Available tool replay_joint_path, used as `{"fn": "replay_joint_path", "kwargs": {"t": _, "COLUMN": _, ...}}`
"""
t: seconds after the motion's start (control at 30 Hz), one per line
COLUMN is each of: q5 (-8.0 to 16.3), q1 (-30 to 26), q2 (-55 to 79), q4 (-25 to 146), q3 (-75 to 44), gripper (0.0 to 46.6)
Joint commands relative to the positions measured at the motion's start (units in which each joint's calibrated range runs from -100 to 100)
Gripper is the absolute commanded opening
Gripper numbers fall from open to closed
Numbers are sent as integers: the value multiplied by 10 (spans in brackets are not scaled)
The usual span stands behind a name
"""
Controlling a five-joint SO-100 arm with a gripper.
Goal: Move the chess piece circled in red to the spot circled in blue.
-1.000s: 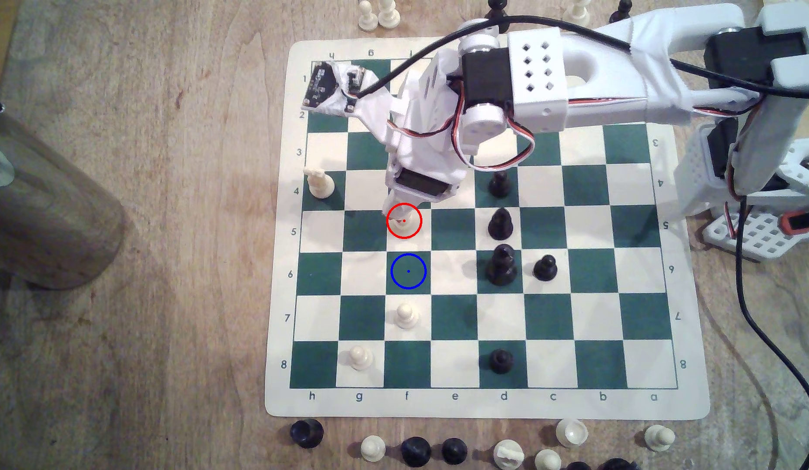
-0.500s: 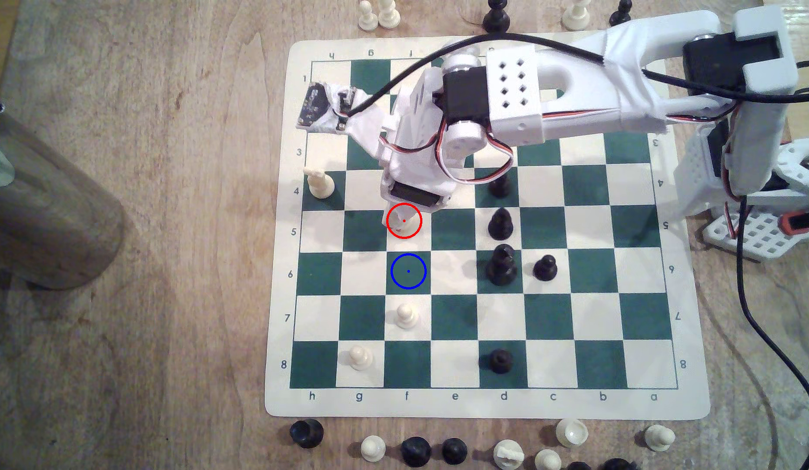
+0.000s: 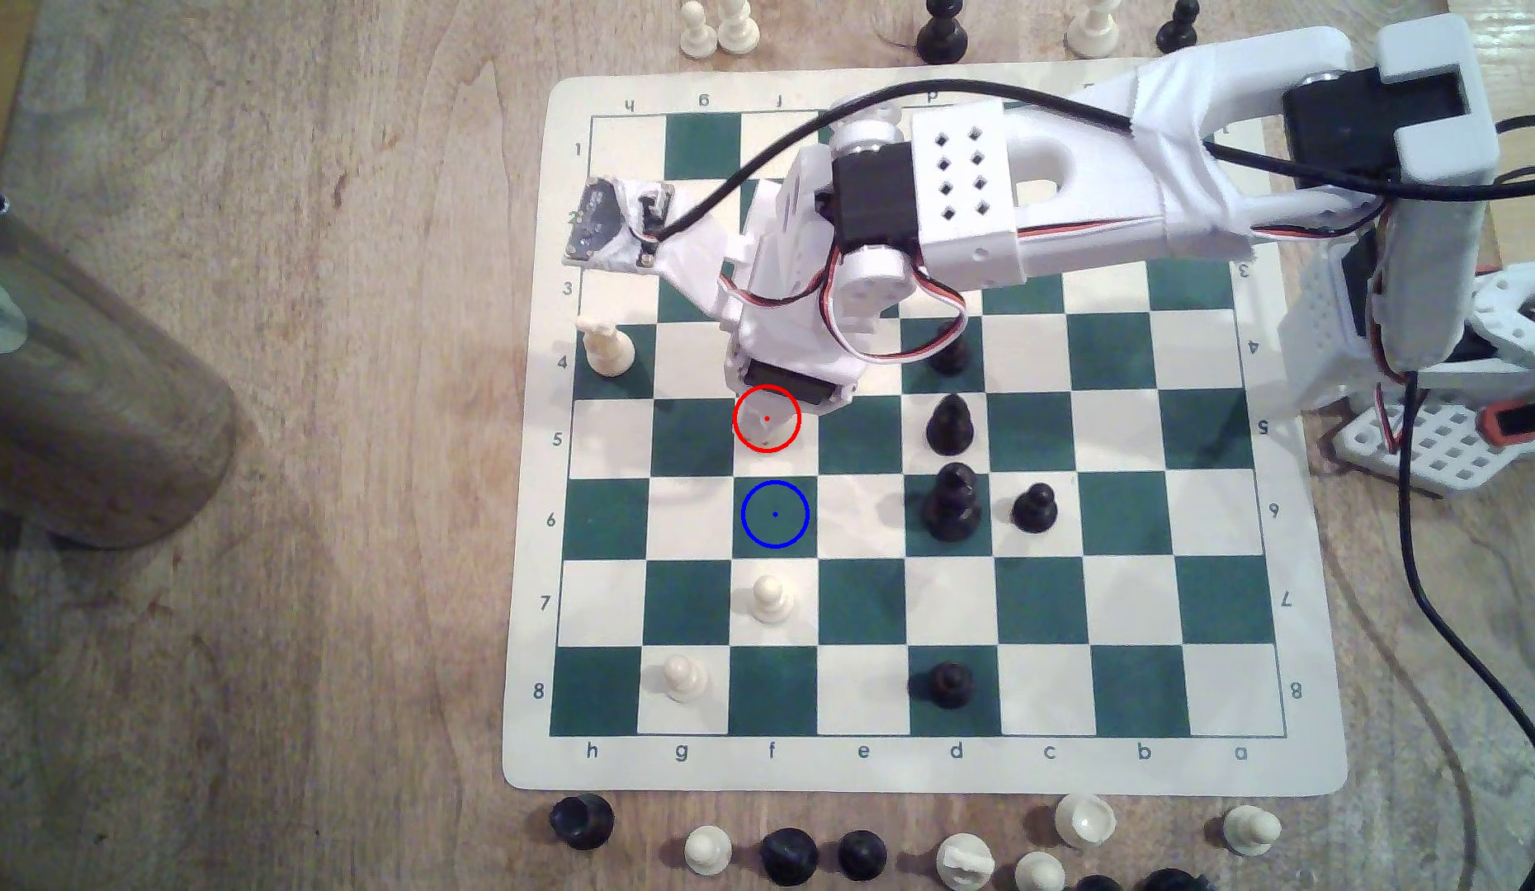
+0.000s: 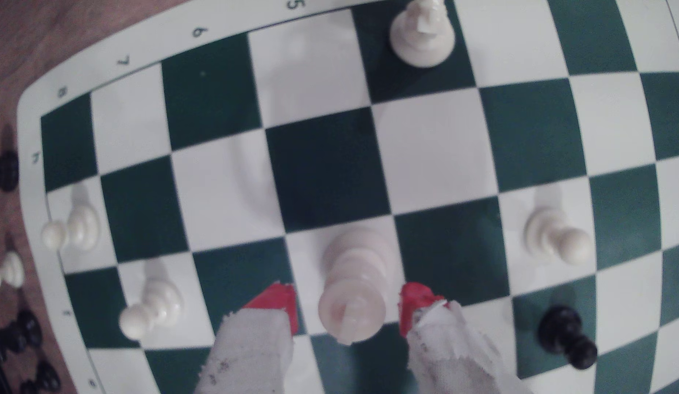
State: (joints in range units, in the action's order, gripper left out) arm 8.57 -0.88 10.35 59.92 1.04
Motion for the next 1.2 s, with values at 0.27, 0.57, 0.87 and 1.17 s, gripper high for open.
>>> {"fn": "replay_joint_path", "kwargs": {"t": 0.27, "q5": 1, "q1": -12, "q2": -12, "q4": -13, "q3": -21, "gripper": 128}}
{"fn": "replay_joint_path", "kwargs": {"t": 0.57, "q5": -2, "q1": -11, "q2": -12, "q4": -9, "q3": -19, "gripper": 2}}
{"fn": "replay_joint_path", "kwargs": {"t": 0.87, "q5": -6, "q1": -6, "q2": -63, "q4": 21, "q3": -28, "gripper": 2}}
{"fn": "replay_joint_path", "kwargs": {"t": 1.17, "q5": -6, "q1": -23, "q2": -194, "q4": 97, "q3": -42, "gripper": 2}}
